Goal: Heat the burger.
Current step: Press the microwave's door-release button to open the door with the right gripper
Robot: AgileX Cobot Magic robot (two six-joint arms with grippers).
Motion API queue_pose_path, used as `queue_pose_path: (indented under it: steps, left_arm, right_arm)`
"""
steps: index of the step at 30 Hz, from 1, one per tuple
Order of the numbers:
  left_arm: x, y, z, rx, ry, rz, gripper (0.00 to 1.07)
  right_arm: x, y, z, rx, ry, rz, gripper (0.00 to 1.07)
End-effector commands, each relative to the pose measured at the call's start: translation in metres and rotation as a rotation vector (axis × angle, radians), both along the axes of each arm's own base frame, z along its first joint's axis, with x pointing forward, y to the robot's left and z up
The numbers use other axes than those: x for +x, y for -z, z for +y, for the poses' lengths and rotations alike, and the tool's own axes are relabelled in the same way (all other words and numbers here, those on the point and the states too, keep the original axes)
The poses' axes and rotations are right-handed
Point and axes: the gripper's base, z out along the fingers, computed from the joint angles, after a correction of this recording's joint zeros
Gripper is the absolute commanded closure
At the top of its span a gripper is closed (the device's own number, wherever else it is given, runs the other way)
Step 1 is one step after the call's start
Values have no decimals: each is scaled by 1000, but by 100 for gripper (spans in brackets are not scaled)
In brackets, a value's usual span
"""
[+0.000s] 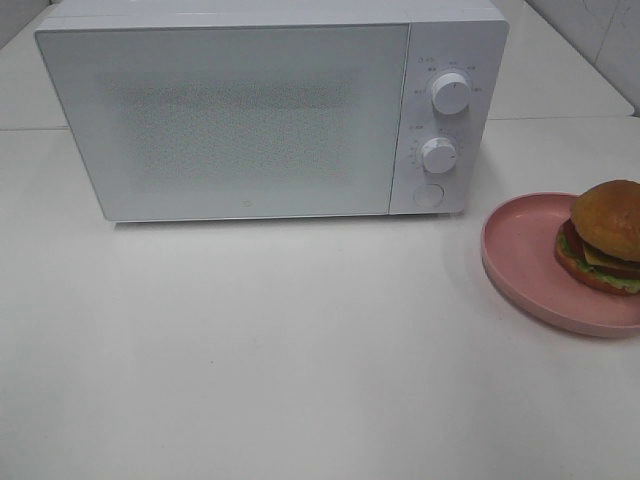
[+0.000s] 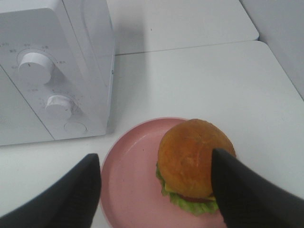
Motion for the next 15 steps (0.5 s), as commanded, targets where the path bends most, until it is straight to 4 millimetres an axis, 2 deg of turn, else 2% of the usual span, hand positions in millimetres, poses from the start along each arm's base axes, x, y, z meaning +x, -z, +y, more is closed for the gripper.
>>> queue_pose_path:
  steps: [1,5,8,12,15]
  left_arm:
    - [-3,-1,0,-7,5,-36,106]
    - [-3,-1,0,-7,5,-36,106]
    - [-3,-1,0,-7,5,-36,106]
    - [-3,-1,0,-7,5,-36,106]
    - [-3,-1,0,-7,5,-36,106]
  right_arm:
    - [22,6,-1,2,4,-35,47]
    - [37,15,0,2,4,-33,49]
    - [41,17,0,2,4,-45,49]
    - [65,33,0,3,3,-70,50]
    - [70,38,0,3,3,-65,50]
